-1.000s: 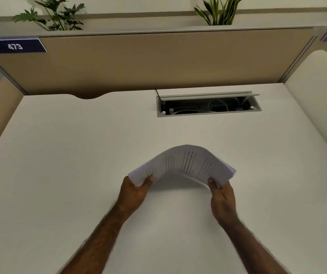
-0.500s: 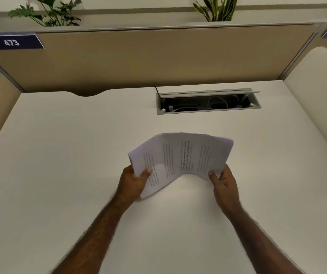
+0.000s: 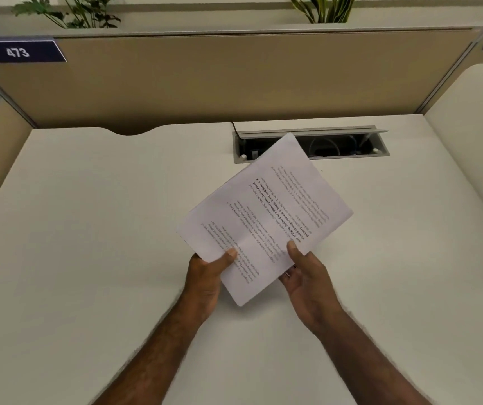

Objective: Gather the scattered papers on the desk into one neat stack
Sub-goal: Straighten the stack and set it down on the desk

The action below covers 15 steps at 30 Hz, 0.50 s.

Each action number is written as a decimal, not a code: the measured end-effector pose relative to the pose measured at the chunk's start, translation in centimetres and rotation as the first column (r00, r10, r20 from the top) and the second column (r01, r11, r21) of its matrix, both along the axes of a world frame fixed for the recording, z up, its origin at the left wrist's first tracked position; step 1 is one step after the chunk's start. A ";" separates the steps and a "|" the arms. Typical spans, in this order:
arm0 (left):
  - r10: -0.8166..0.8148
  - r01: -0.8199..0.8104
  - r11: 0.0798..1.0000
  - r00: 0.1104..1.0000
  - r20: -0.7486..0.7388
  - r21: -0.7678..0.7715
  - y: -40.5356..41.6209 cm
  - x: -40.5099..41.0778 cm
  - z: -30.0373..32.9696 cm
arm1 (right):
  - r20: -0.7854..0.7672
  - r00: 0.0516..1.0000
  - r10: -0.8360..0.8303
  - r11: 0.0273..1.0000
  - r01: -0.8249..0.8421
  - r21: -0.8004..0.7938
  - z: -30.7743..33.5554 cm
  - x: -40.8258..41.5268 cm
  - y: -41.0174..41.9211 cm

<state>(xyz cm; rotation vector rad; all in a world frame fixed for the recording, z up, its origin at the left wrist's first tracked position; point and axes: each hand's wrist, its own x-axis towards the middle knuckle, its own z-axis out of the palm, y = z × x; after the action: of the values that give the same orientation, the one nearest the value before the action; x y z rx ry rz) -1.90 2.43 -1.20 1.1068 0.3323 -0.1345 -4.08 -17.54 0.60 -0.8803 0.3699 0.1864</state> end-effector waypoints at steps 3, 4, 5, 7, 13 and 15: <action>0.012 -0.013 0.992 1.000 -0.006 -0.128 -1.7 -0.7 0.0 | -0.001 0.997 -0.074 0.997 0.074 -0.003 0.7 0.5 1.2; 0.020 -0.021 0.987 1.000 -0.010 -0.158 -2.0 -0.8 0.0 | 0.008 0.996 -0.092 0.994 0.092 -0.055 0.9 0.7 1.3; 0.022 -0.024 0.983 1.000 -0.011 -0.180 -2.2 -0.8 0.1 | 0.022 0.994 -0.105 0.987 0.107 -0.121 1.0 0.9 1.2; 0.024 -0.024 0.980 1.000 -0.007 -0.195 -2.0 -0.8 0.5 | 0.059 0.992 -0.111 0.964 0.122 -0.237 1.3 1.3 0.8; 0.003 -0.010 0.999 0.991 0.131 0.052 2.3 2.2 3.7 | 0.217 0.975 -0.056 0.852 0.160 -0.499 3.1 1.5 -2.0; -0.098 0.055 0.980 0.969 0.227 0.189 3.2 3.4 5.6 | 0.269 0.963 -0.009 0.784 0.174 -0.596 4.0 1.4 -2.8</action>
<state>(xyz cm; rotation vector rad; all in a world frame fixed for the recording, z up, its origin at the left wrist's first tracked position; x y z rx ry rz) 1.50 5.65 4.44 1.3033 0.0902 -0.0405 -2.64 -20.33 4.59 -1.5181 0.2297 -0.1564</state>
